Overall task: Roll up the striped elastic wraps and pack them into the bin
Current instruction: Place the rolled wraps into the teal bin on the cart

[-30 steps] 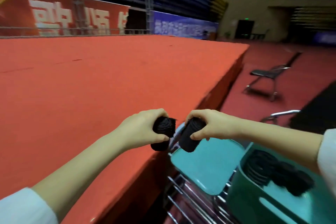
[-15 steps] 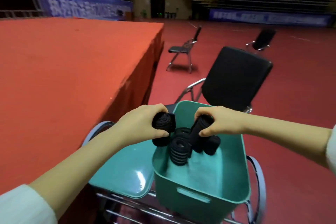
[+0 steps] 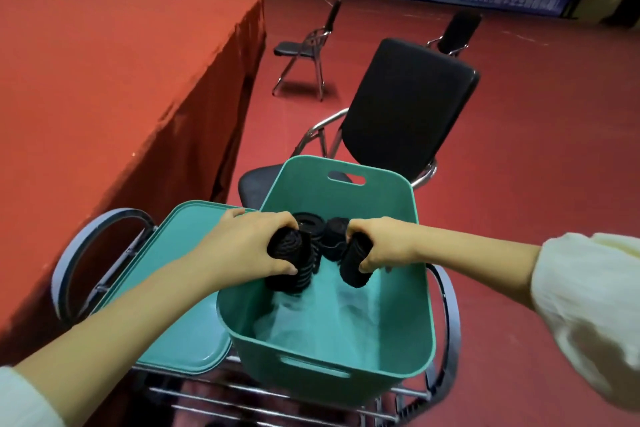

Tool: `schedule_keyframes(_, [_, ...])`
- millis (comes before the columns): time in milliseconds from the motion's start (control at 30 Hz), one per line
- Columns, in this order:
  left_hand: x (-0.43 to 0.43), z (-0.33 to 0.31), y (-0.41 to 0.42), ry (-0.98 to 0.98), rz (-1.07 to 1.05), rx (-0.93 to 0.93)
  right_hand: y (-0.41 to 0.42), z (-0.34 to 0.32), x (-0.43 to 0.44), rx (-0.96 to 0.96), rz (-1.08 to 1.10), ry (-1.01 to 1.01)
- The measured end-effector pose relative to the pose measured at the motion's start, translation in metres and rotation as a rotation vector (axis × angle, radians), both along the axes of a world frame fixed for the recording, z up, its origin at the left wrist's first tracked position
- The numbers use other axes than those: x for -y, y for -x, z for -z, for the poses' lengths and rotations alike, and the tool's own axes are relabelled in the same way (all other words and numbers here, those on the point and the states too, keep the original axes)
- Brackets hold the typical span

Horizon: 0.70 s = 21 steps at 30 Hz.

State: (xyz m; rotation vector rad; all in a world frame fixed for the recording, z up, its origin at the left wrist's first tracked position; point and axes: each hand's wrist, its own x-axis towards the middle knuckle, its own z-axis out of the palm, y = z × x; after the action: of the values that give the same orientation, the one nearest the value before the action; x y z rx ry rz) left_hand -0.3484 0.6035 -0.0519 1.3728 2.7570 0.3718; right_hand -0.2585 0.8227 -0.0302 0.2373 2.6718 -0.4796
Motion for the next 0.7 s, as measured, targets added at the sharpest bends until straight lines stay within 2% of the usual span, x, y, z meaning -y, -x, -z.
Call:
schedule_keyframes(100, [0.001,0.010,0.003,0.030,-0.002,-0.009,0.015,0.018,0.004,0.062,-0.011,0.006])
schedule_keyframes(300, [-0.002,0.017,0.008,-0.034,0.017,0.054,0.047,0.050,0.007,0.109,-0.013,-0.025])
schedule_keyframes(700, [-0.004,0.018,0.008,-0.075,0.056,0.059,0.069,0.082,0.001,0.047,-0.043,-0.031])
